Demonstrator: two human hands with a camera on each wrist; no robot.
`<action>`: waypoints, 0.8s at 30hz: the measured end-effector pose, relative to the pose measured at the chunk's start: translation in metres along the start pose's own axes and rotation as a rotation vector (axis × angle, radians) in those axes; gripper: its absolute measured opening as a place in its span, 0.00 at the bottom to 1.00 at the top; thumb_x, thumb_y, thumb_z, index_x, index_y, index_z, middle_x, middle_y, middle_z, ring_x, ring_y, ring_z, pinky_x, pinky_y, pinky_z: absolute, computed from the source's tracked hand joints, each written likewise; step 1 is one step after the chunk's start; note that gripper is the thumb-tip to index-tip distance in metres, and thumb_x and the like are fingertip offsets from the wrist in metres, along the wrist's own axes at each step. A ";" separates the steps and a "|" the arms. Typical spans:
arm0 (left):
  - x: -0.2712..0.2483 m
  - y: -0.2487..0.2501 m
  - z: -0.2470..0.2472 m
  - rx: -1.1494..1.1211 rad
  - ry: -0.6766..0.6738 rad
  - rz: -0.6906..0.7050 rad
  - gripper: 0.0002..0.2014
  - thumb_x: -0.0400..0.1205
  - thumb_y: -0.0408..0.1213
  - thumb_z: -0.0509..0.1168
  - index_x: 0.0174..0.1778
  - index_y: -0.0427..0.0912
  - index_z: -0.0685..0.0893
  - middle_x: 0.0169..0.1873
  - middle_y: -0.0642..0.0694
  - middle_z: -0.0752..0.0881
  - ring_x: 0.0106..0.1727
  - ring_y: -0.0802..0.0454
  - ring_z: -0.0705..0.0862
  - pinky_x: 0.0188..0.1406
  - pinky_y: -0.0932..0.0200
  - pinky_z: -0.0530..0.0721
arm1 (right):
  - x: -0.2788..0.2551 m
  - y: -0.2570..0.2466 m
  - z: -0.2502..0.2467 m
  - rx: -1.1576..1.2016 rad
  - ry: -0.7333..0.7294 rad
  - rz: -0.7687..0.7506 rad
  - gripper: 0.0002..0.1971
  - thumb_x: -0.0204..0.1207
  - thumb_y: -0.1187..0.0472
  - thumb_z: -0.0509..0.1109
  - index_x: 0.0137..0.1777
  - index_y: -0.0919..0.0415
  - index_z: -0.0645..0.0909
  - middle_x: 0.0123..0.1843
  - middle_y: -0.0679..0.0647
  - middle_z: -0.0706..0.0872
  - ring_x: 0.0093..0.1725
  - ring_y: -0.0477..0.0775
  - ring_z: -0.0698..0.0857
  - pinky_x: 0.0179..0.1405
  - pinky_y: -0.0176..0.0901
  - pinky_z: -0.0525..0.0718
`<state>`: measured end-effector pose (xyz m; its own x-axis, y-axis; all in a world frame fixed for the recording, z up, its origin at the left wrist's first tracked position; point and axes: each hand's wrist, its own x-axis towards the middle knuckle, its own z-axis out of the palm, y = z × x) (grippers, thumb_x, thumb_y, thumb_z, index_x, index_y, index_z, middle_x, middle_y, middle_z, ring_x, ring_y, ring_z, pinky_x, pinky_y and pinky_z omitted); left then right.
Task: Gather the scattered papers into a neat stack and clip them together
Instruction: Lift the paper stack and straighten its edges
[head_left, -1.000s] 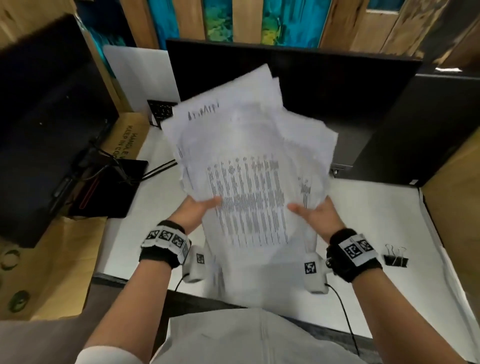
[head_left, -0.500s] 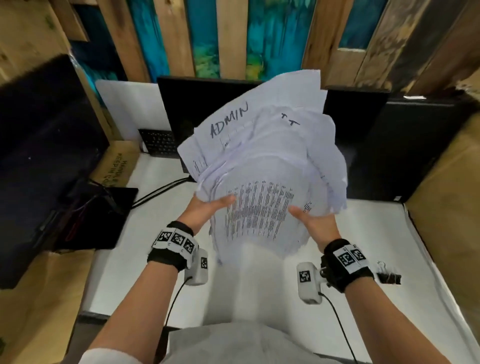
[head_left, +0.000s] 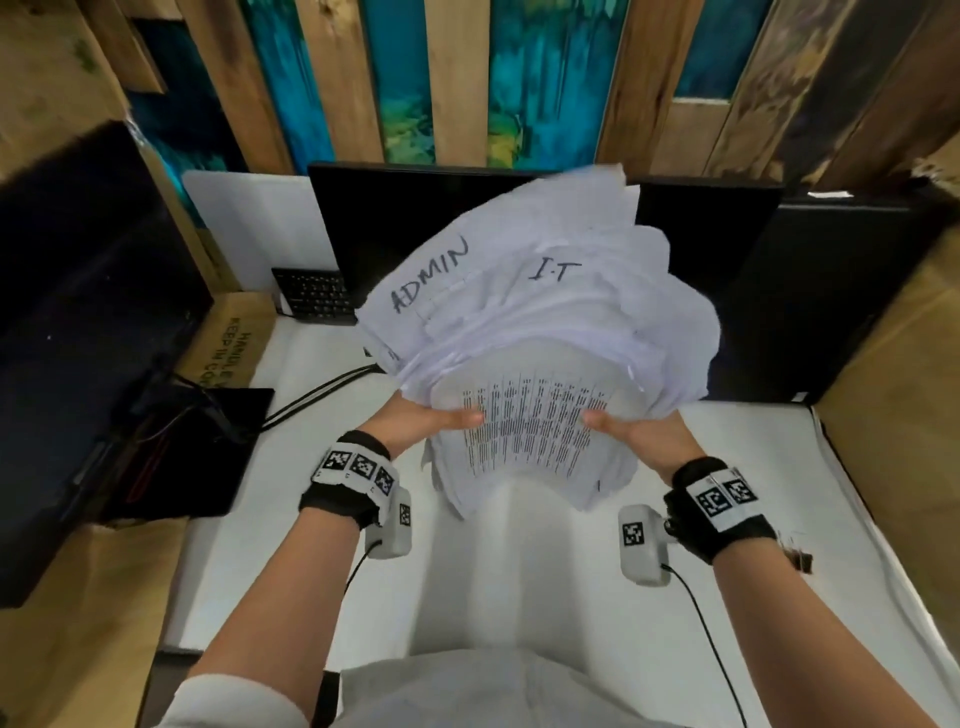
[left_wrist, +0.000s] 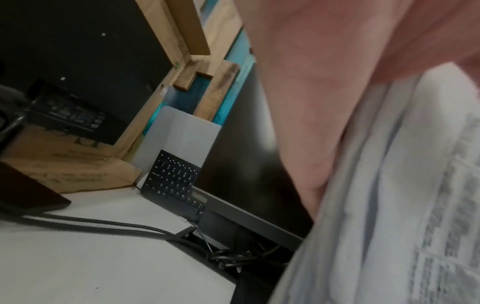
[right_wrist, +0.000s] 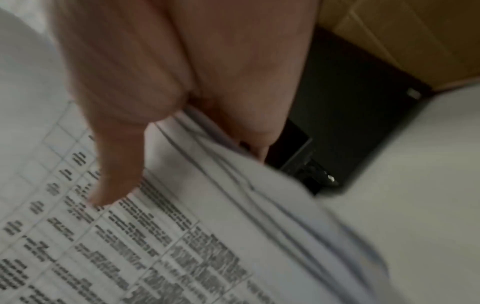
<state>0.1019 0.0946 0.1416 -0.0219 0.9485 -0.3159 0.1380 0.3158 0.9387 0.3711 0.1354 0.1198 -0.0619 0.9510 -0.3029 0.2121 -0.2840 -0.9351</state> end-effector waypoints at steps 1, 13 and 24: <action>0.002 0.000 0.002 -0.024 0.032 0.031 0.23 0.72 0.34 0.77 0.63 0.44 0.82 0.48 0.57 0.87 0.53 0.61 0.86 0.48 0.75 0.80 | 0.002 0.001 0.003 0.049 0.048 -0.028 0.26 0.65 0.58 0.82 0.62 0.55 0.78 0.51 0.43 0.83 0.56 0.44 0.83 0.57 0.32 0.76; 0.012 0.023 -0.004 -0.091 -0.006 0.232 0.19 0.60 0.38 0.79 0.45 0.55 0.86 0.37 0.67 0.91 0.45 0.74 0.87 0.57 0.69 0.84 | 0.001 -0.033 0.000 0.227 0.108 -0.251 0.24 0.62 0.61 0.83 0.58 0.49 0.82 0.54 0.44 0.91 0.56 0.44 0.88 0.63 0.42 0.84; 0.029 -0.004 -0.010 -0.279 -0.106 0.132 0.29 0.63 0.33 0.80 0.61 0.45 0.84 0.56 0.48 0.90 0.61 0.51 0.88 0.69 0.47 0.80 | 0.012 -0.009 -0.004 0.264 -0.018 -0.198 0.43 0.51 0.50 0.88 0.69 0.56 0.78 0.66 0.56 0.86 0.67 0.56 0.84 0.70 0.62 0.78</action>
<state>0.0909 0.1212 0.1299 0.0830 0.9788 -0.1873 -0.1444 0.1978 0.9696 0.3723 0.1496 0.1251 -0.0940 0.9893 -0.1117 -0.0657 -0.1181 -0.9908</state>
